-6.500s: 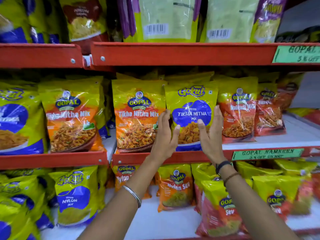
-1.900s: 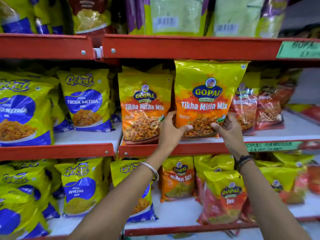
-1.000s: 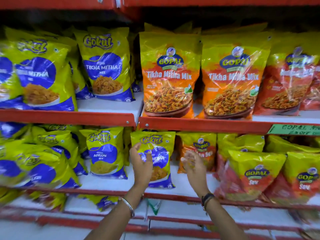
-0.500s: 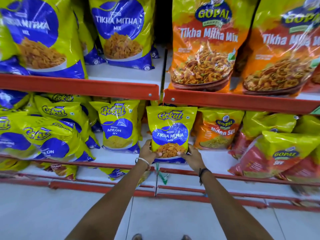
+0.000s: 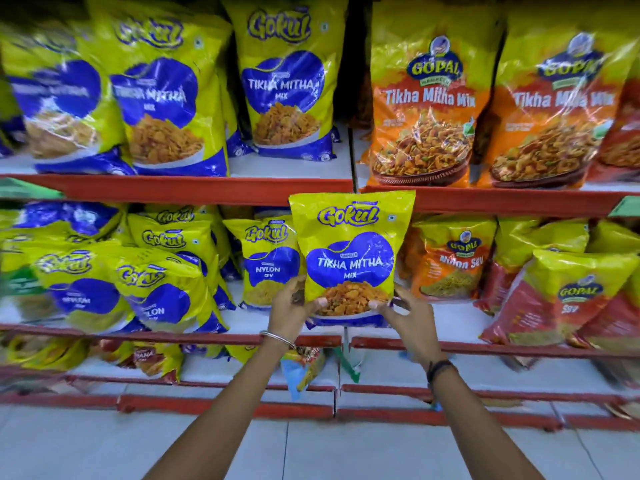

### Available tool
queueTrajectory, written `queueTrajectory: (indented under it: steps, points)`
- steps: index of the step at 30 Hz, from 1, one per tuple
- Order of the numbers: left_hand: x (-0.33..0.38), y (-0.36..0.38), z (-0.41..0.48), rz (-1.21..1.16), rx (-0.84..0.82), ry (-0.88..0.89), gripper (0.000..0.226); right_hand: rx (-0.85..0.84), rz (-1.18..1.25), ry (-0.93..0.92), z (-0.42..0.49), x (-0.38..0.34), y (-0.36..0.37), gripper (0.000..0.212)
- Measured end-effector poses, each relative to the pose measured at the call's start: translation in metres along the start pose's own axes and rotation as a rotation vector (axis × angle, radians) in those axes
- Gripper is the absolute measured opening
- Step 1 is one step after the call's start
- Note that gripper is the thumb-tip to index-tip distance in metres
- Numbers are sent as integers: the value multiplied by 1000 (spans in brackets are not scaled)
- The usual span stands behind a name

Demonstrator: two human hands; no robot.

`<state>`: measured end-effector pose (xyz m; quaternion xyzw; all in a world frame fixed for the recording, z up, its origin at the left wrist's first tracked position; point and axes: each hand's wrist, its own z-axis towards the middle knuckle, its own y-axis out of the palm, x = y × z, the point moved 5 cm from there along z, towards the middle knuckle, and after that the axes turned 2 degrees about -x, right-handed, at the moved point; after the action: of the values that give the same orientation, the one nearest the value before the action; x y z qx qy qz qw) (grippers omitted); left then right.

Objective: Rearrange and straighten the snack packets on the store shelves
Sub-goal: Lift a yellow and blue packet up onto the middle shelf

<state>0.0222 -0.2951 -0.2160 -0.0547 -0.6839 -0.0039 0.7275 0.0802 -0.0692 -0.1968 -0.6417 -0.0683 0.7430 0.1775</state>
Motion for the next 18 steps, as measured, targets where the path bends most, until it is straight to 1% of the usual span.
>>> queueTrajectory:
  steps: [6, 9, 12, 18]
  points:
    - [96, -44, 1, 8, -19, 175, 43, 112, 78, -189, 8, -88, -4, 14]
    - [132, -58, -3, -5, -6, 229, 41, 133, 101, -265, 13, -118, -6, 22]
    - [151, -66, -7, -11, 0, 251, 42, 128, 132, -279, 16, -136, -4, 15]
    - [168, -78, -7, 12, 36, 296, 49, 103, 115, -305, 26, -151, 0, 30]
